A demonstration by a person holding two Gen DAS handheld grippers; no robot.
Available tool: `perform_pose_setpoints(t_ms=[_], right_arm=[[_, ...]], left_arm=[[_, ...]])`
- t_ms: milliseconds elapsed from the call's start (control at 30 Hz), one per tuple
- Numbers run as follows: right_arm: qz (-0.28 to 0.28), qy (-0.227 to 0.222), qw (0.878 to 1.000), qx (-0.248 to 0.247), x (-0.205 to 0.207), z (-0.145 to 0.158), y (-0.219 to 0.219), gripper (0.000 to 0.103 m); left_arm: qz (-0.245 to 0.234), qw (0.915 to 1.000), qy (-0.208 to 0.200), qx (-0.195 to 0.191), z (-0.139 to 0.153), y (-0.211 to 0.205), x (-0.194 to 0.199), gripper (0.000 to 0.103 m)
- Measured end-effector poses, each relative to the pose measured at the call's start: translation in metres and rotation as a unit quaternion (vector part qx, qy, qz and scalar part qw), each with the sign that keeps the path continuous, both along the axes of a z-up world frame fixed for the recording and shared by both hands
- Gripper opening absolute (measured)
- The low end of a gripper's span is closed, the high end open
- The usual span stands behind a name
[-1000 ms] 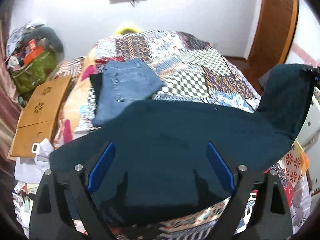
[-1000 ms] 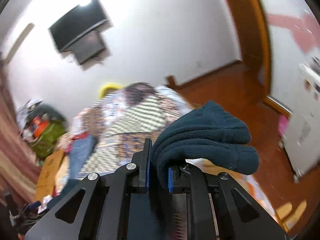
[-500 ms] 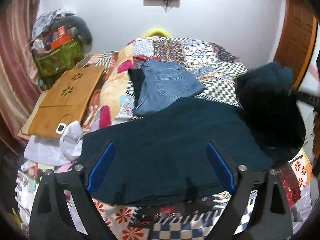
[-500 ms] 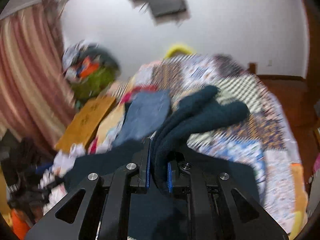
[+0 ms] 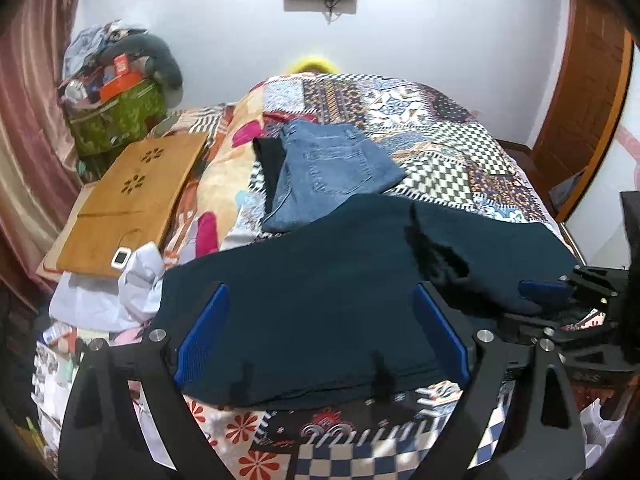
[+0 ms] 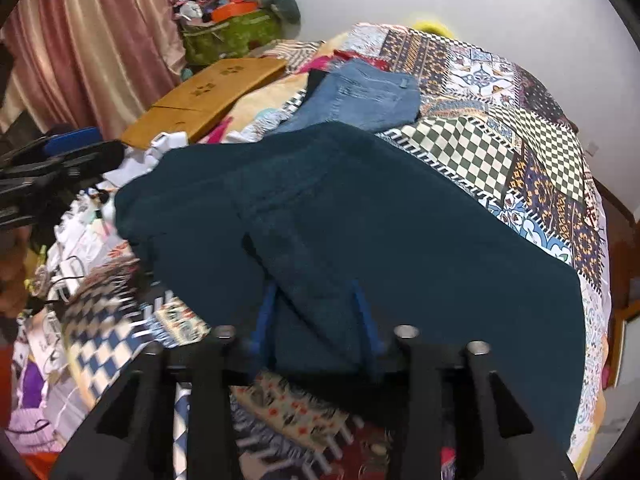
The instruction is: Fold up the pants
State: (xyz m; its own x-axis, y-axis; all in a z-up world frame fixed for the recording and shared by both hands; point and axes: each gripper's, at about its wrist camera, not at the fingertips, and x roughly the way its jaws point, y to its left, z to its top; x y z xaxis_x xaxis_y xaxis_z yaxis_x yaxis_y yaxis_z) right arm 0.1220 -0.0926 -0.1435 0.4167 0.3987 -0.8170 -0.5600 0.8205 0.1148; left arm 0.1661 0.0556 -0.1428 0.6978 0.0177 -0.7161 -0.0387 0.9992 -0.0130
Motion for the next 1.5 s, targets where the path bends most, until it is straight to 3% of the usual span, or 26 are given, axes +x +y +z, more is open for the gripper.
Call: perform_pose_setpoints(t_ms=[133,300,500,700,867,1067,1167,1300,1500], right_arm=[[-0.019,-0.036,0.999,0.027,-0.005,0.024,-0.013,0.059],[-0.067,-0.064,0.994,0.056,0.006,0.053,-0.053,0.060],[-0.124,-0.077,0.988,0.049,0.030,0.060,-0.094,0.061],[-0.152,-0.044,0.987,0.030,0.058,0.034,-0.116,0.067],[-0.153,0.018,0.988,0.021,0.073,-0.007,-0.120,0.067],[-0.148,0.044,0.988,-0.005,0.063,-0.044,-0.123,0.067],[-0.145,0.036,0.989,0.000,0.047,-0.045,-0.128,0.068],[-0.160,0.051,0.985,0.025,0.036,-0.046,-0.139,0.068],[-0.184,0.056,0.980,0.040,0.018,-0.043,-0.151,0.068]], left_arm=[[-0.023,0.9997,-0.008,0.004,0.011,-0.021,0.011,0.093],[-0.053,0.9983,-0.016,0.017,0.021,-0.050,0.032,0.093],[-0.103,0.9943,-0.010,0.023,0.025,-0.085,0.067,0.093],[-0.143,0.9890,0.033,0.023,0.003,-0.119,0.108,0.095],[-0.155,0.9813,0.113,0.017,-0.043,-0.134,0.135,0.095],[-0.151,0.9743,0.165,0.026,-0.082,-0.130,0.131,0.096],[-0.141,0.9768,0.161,0.006,-0.086,-0.120,0.121,0.102],[-0.133,0.9770,0.165,-0.018,-0.087,-0.110,0.113,0.102],[-0.126,0.9798,0.155,-0.015,-0.079,-0.102,0.094,0.102]])
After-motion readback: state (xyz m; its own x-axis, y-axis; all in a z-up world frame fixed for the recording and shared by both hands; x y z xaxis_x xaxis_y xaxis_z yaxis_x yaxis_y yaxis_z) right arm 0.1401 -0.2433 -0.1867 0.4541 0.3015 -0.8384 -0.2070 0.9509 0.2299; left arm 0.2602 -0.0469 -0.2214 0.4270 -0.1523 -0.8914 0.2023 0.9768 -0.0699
